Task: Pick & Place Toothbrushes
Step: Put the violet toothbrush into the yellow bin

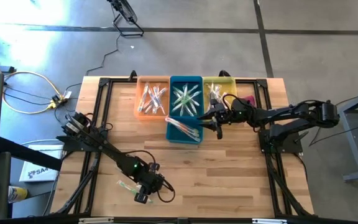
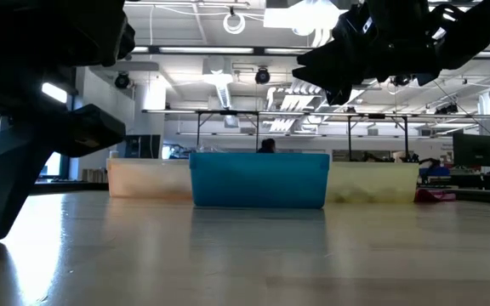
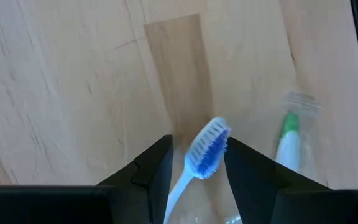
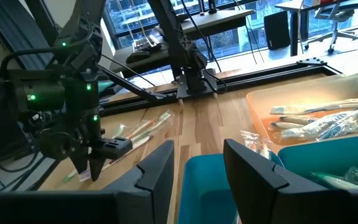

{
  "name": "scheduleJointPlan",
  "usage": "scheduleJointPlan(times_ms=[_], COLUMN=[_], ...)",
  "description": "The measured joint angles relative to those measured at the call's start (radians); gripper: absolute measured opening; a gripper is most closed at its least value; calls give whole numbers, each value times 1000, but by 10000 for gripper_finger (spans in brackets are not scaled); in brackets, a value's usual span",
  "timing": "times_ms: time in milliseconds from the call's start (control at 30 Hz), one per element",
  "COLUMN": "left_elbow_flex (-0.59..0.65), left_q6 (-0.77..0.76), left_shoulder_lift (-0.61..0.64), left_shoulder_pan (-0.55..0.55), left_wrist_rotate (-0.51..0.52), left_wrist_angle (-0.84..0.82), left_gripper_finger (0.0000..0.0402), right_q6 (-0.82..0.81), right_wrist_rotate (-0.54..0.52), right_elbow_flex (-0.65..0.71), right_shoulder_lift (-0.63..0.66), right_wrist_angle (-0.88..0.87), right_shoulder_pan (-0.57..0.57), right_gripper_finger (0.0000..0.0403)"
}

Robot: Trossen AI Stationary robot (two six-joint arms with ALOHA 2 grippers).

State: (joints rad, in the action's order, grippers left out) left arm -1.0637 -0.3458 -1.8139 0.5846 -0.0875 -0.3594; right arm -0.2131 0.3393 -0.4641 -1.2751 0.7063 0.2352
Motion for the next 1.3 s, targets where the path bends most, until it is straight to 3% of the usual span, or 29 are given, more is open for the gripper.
scheduleJointPlan(times_ms=[233, 567, 900, 1067, 1300], left_elbow_flex=[0, 1, 1, 0, -6], left_q6=[0, 0, 69, 135, 181], left_shoulder_lift=[-1, -2, -2, 7, 95], left_shoulder_pan=[0, -2, -1, -1, -86], left_wrist_rotate=[2, 9, 69, 148, 252], left_wrist_angle=[0, -4, -8, -10, -84], left_gripper_finger=[131, 40, 43, 37, 35], right_q6=[0, 0, -3, -3, -3], right_wrist_rotate=[0, 0, 0, 1, 4], right_elbow_flex=[0, 0, 0, 0, 0], right_shoulder_lift=[0, 0, 0, 0, 0], right_wrist_angle=[0, 0, 0, 0, 0], right_shoulder_pan=[0, 0, 0, 0, 0], right_gripper_finger=[133, 133, 133, 133, 133])
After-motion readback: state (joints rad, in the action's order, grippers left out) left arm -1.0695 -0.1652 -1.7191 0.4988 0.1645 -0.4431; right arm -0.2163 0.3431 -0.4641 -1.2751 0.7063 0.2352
